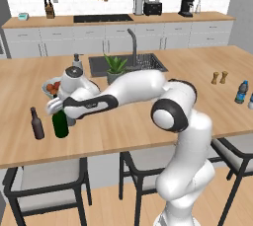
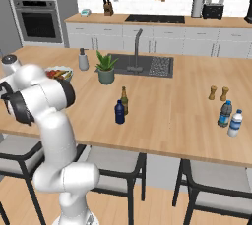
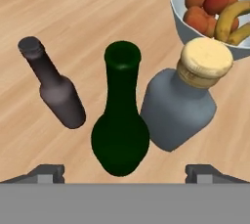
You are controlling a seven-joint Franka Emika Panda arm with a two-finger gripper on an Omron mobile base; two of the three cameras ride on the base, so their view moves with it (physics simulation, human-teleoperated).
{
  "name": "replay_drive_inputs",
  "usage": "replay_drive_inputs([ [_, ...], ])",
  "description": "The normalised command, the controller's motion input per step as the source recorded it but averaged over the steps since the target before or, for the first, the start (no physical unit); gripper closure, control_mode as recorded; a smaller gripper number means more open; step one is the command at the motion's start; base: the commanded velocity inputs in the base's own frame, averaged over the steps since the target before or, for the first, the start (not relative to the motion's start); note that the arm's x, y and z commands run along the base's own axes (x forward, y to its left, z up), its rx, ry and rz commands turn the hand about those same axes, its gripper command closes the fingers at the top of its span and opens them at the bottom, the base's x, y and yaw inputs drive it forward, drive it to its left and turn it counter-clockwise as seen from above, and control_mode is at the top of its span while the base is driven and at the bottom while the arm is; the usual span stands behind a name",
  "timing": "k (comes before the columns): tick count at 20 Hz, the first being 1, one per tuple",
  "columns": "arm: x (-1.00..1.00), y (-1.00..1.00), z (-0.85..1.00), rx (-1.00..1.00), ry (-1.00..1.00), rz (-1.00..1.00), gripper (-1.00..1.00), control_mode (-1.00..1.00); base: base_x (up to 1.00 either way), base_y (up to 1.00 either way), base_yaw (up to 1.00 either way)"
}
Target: Move the plastic bottles in the middle to the plastics group, and the glass bottles in the middle to the glass group.
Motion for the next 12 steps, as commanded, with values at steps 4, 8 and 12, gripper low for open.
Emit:
replay_drive_inputs([
  [4,-0.25,-0.39,0.25,0.02,0.04,0.00,-1.00,-1.00,0.00,0.00,0.00],
  [8,-0.29,-0.50,0.22,0.01,0.09,0.00,-1.00,-1.00,0.00,0.00,0.00],
  [12,-0.31,-0.50,0.27,0.00,0.11,0.00,-1.00,-1.00,0.00,0.00,0.00],
])
